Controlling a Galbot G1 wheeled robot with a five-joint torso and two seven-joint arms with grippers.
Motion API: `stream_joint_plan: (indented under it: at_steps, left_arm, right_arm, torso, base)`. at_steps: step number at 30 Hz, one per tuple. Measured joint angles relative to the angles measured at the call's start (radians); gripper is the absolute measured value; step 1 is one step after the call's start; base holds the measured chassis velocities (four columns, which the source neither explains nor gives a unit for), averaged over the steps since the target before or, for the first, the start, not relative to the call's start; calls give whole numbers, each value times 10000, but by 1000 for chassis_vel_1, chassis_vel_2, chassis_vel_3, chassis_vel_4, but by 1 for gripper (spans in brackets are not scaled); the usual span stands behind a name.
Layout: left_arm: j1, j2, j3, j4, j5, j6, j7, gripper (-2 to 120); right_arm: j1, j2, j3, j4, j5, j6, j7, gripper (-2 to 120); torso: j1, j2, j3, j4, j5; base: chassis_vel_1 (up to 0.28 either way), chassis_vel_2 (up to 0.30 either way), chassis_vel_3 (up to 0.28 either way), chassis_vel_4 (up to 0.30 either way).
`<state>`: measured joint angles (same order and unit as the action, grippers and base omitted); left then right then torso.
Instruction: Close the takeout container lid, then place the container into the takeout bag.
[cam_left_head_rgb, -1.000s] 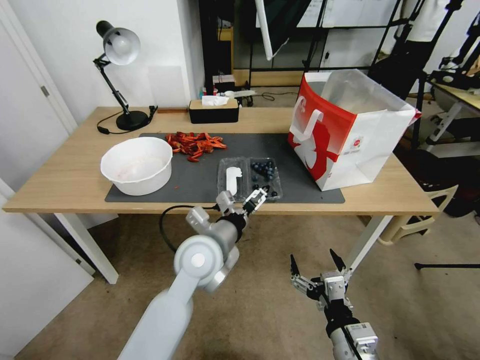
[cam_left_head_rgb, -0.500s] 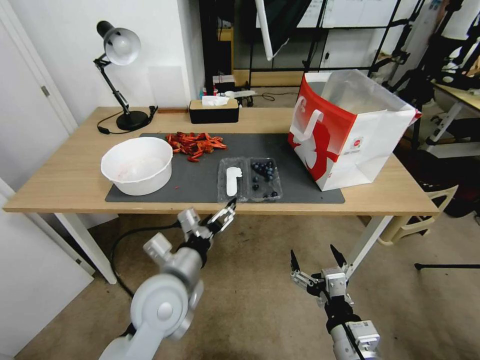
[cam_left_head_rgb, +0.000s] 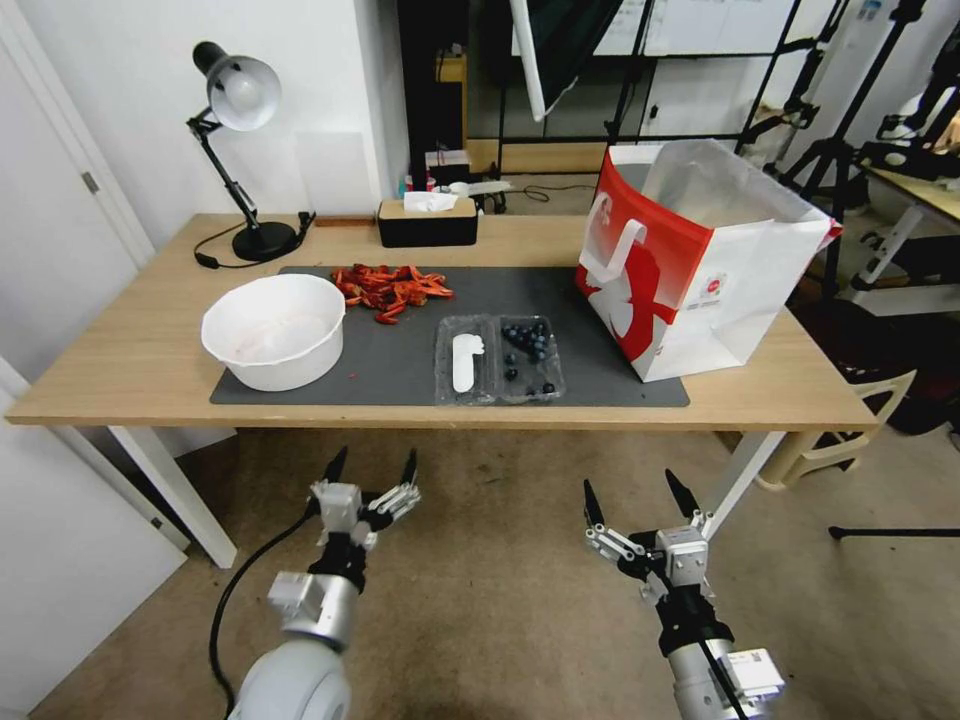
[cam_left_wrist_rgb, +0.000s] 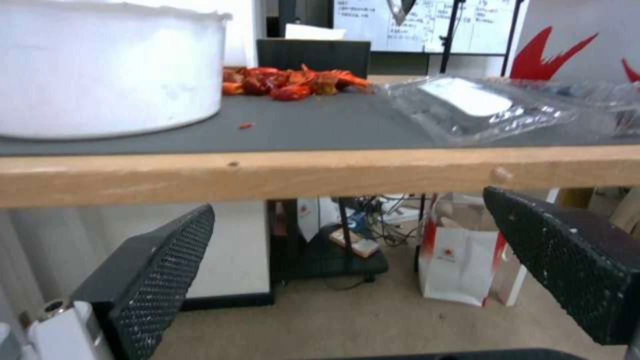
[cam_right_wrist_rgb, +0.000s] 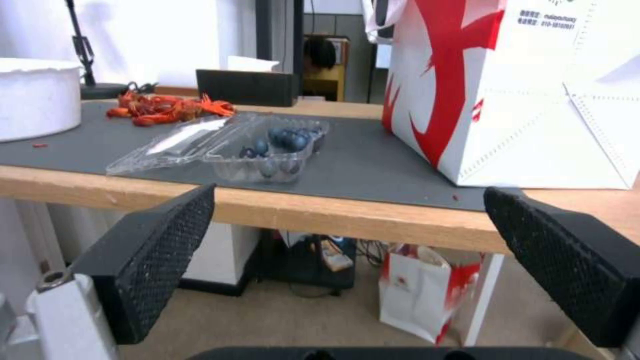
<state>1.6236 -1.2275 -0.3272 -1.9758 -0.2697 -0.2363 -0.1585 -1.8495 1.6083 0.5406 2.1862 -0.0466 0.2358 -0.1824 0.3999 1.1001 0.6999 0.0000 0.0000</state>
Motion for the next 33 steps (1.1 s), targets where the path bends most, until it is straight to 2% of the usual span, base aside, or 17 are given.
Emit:
stream_joint_plan:
  at_steps: [25, 29, 32, 33]
  left_arm:
    - [232, -142, 5, -78, -207, 113, 24, 100]
    - [166, -139, 172, -329, -949, 428, -21, 100]
    - [-179, -105, 526, -900, -2345, 1127, -307, 100]
    - [-179, -105, 526, -900, -2345, 1127, -307, 100]
  right_arm:
    - [157, -1, 68, -215, 4, 366, -262, 100]
    - [180, -1, 55, -259, 150, 359, -260, 100]
    - [181, -2, 11, -267, 360, 289, -260, 100]
    - [181, -2, 11, -267, 360, 289, -260, 100]
  torso:
    - [1, 0, 1, 0, 0]
    - [0, 0, 1, 0, 0]
    - [0, 0, 1, 1, 0]
    - [0, 0, 1, 1, 0]
  base:
    - [0, 0, 0, 0]
    - [0, 0, 0, 0]
    - [0, 0, 0, 0]
    - [0, 0, 0, 0]
